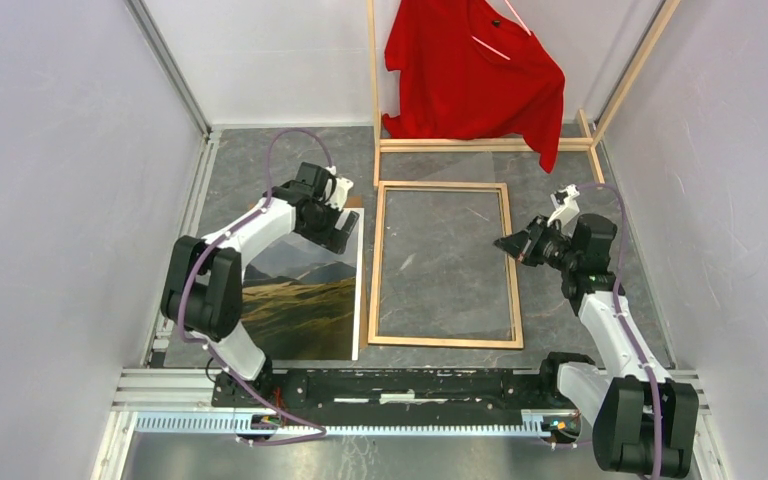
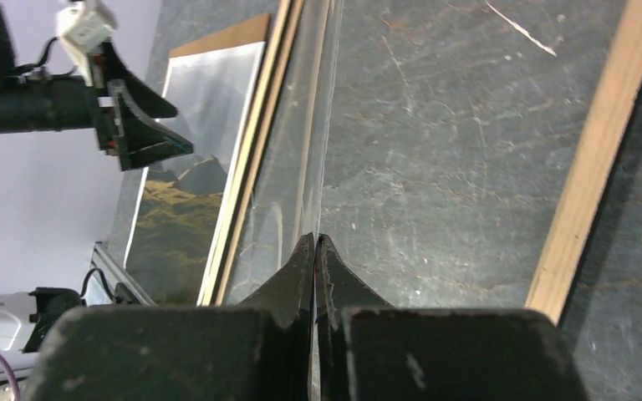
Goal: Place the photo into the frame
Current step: Place the photo frame item in the photo frame.
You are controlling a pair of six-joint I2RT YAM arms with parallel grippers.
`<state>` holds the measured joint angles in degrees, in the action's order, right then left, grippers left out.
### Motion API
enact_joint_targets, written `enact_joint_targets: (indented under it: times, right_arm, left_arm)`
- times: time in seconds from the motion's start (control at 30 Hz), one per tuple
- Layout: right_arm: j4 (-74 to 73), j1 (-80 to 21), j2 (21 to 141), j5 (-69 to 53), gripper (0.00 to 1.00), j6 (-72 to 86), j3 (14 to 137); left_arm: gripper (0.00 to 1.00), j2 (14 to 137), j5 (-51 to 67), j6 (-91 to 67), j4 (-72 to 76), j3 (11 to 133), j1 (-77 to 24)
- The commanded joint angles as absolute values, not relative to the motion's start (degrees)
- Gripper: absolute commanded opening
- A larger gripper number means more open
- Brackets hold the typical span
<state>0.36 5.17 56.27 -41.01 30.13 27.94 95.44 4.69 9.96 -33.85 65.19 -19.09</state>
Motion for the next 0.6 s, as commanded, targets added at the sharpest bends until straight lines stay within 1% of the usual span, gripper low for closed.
enact_joint_targets:
  times: [0.0,0.57]
  right_arm:
    - [9.86,5.10,54.68,-46.67,0.00,33.38,26.87]
    - [18.74,5.10,54.58,-51.78,0.00,41.15,24.79]
  left_arm:
    - [0.98,96.75,7.53,11.22,-30.04,66.09,-20.21]
    - [0.96,100.85,4.82,11.51,-26.07,66.01,-25.41]
